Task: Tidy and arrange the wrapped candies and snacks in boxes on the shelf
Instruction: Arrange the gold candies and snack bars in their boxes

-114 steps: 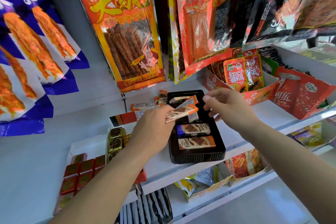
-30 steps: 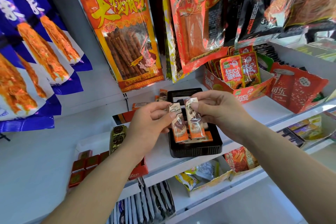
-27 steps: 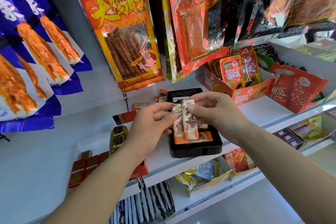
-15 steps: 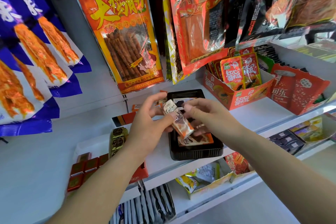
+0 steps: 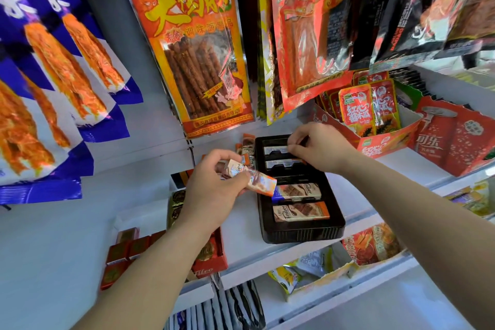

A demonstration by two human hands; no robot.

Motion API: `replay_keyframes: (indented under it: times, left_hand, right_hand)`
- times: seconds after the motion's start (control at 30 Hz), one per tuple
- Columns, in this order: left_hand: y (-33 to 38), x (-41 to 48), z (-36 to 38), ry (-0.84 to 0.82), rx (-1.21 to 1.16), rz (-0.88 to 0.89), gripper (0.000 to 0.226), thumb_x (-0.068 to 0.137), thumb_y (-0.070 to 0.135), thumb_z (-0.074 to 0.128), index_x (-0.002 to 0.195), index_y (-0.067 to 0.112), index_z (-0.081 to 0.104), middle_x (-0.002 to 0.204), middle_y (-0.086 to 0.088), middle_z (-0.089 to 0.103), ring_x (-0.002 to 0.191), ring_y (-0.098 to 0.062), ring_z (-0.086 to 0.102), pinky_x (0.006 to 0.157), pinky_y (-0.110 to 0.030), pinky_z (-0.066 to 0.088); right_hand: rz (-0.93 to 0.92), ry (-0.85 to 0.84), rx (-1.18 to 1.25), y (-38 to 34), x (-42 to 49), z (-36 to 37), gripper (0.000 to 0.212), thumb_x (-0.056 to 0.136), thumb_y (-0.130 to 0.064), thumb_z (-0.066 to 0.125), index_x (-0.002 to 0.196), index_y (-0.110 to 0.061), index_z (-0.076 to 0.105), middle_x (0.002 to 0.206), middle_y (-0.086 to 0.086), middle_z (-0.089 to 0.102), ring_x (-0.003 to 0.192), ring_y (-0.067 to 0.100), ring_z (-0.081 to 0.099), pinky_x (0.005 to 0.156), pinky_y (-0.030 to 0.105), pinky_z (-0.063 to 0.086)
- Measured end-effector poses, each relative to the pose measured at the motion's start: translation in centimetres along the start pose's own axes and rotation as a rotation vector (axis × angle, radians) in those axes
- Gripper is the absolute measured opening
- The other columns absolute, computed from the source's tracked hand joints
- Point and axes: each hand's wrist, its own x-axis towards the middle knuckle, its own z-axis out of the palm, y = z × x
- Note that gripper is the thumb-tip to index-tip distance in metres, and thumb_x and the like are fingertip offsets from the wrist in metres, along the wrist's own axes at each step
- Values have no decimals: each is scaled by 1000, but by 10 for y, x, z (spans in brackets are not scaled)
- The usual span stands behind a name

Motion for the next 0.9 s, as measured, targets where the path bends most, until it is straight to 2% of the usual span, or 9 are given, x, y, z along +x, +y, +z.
replay_keyframes:
  times: [0.07, 0.13, 0.23, 0.33, 0.43, 0.53, 0.67, 0.8, 0.9]
  left_hand:
    - [-2, 0, -1, 8, 21, 11, 28, 84, 9, 74, 92, 34, 66, 101, -3, 68, 91, -16, 72, 70, -39, 63]
    - [-4, 2, -2, 21, 27, 2, 26, 84, 10, 75, 94, 32, 65, 100, -2, 69, 90, -15, 72, 70, -39, 63]
    - [-5, 3, -1, 40, 26, -20, 25, 84, 12, 76, 96, 31, 64, 101, -3, 70, 91, -16, 72, 71, -39, 63]
    - [-5, 4, -2, 62, 43, -26, 24, 83, 14, 77, 95, 32, 65, 99, 0, 71, 90, -15, 72, 72, -41, 62]
    - [-4, 6, -9, 98, 107, -22, 23, 83, 18, 77, 95, 34, 64, 97, 2, 71, 89, -14, 71, 69, -43, 62]
    - [-2, 9, -21, 169, 110, -31, 24, 84, 17, 77, 97, 32, 64, 97, 2, 70, 92, -17, 71, 69, -41, 62]
    - [0, 11, -46, 270, 97, -41, 23, 83, 14, 77, 96, 29, 65, 98, 1, 68, 92, -20, 71, 70, -43, 63]
    - [-5, 6, -64, 292, 113, -63, 23, 84, 15, 77, 96, 30, 64, 99, 2, 66, 93, -19, 71, 71, -44, 63]
    - [-7, 2, -69, 280, 153, -56, 24, 85, 16, 76, 99, 31, 64, 100, 5, 64, 92, -17, 69, 71, -43, 63]
  right_hand:
    - [0, -26, -15, 1, 8, 2, 17, 95, -26, 61, 108, -21, 71, 104, -5, 71, 90, 13, 65, 82, 31, 51]
    - [-4, -84, -50, 2, 13, 5, 25, 97, -29, 58, 117, -21, 69, 112, -4, 71, 97, 15, 64, 88, 31, 50]
    - [-17, -175, -154, 4, 16, 12, 28, 97, -37, 54, 119, -27, 69, 117, -7, 72, 109, 19, 64, 96, 41, 51]
    - [-31, -192, -180, 3, 14, 11, 31, 96, -42, 55, 122, -30, 67, 119, -7, 70, 112, 19, 62, 96, 42, 50]
    - [-89, -70, -80, 0, 6, 8, 30, 95, -34, 61, 122, -24, 68, 115, -2, 65, 102, 14, 60, 87, 32, 48]
    - [-177, -111, -26, -22, 0, 14, 25, 95, -32, 60, 118, -26, 70, 113, -7, 66, 95, 8, 57, 84, 31, 48]
    - [-211, -188, -116, -54, 11, 39, 33, 94, -44, 55, 122, -30, 66, 118, -5, 66, 106, 21, 60, 88, 41, 51]
    - [-108, -151, -355, -74, 20, 58, 47, 91, -59, 53, 130, -33, 59, 123, 8, 56, 118, 33, 51, 97, 47, 43]
    - [-62, -118, -386, -76, 24, 66, 46, 86, -55, 62, 125, -31, 60, 124, 8, 56, 120, 33, 48, 98, 47, 42]
